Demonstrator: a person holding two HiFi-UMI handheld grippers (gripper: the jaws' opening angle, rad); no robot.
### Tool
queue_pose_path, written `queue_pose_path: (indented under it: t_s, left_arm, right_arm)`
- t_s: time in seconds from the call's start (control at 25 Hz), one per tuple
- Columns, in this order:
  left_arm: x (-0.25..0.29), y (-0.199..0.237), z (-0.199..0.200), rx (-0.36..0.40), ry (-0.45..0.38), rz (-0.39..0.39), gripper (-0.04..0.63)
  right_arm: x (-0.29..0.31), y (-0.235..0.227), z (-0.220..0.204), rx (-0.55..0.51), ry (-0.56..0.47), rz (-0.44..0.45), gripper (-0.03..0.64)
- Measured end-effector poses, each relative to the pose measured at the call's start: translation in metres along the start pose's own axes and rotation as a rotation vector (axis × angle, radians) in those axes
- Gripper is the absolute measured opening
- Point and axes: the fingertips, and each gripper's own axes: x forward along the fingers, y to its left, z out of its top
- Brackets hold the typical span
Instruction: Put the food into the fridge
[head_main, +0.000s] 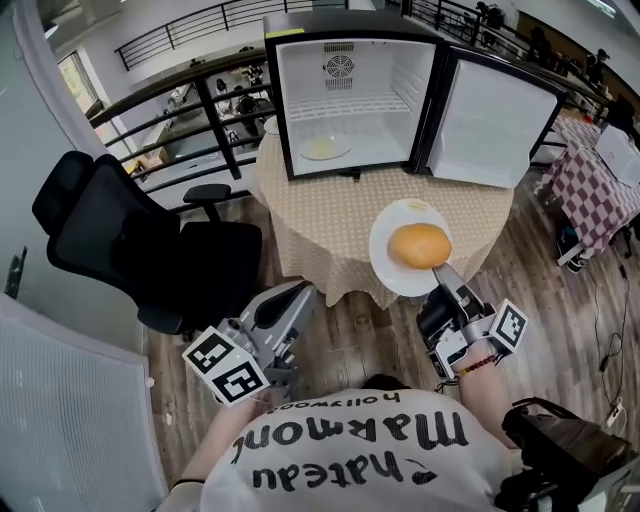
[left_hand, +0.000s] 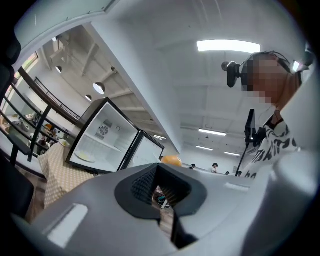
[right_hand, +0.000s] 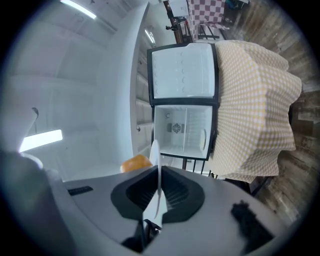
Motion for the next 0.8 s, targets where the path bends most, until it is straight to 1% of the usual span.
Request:
queue_pose_path:
  t_s: [0.08,0.16,0.28,0.36,0.44,0.48,0.64,0.8]
  left_arm:
    - [-0.005,0.003,0.002,0.010,0.008,-0.032,0.003]
    - [-0.012,0.009,0.003,0.028,0.011,-0.037,0.003]
    - [-0.025,0.029,0.003,0.065,0.018,0.017,0.003]
    - [-0.033,0.048,0.008,0.052,0.000,0.058,0.003]
    - [-0.039,0.065,0.015,0.018,-0.028,0.082,0.003]
    - [-0.040,0.073,0.018,0.013,-0.037,0.095,0.003]
    - [-0.036,0.108,0.029,0.030,-0.034,0.140,0.003]
    - [-0.018,0.150,0.046,0.024,-0.045,0.169,0.003]
  right_arm:
    - [0.013,-0.006,-0.011,0.008,0.022,-0.023,0.026]
    - [0.027,-0.010,-0.020,0.012,0.042,-0.039,0.026]
    - [0.051,-0.022,-0.026,0.021,0.060,-0.058,0.026]
    - [0.070,-0.032,-0.026,0.020,0.075,-0.066,0.026]
    - [0.091,-0.040,-0.023,0.022,0.087,-0.065,0.026]
    - [0.102,-0.044,-0.019,0.023,0.090,-0.065,0.026]
    - [0.146,-0.062,0.000,0.034,0.077,-0.067,0.026]
    - [0.191,-0.073,0.021,0.038,0.066,-0.049,0.026]
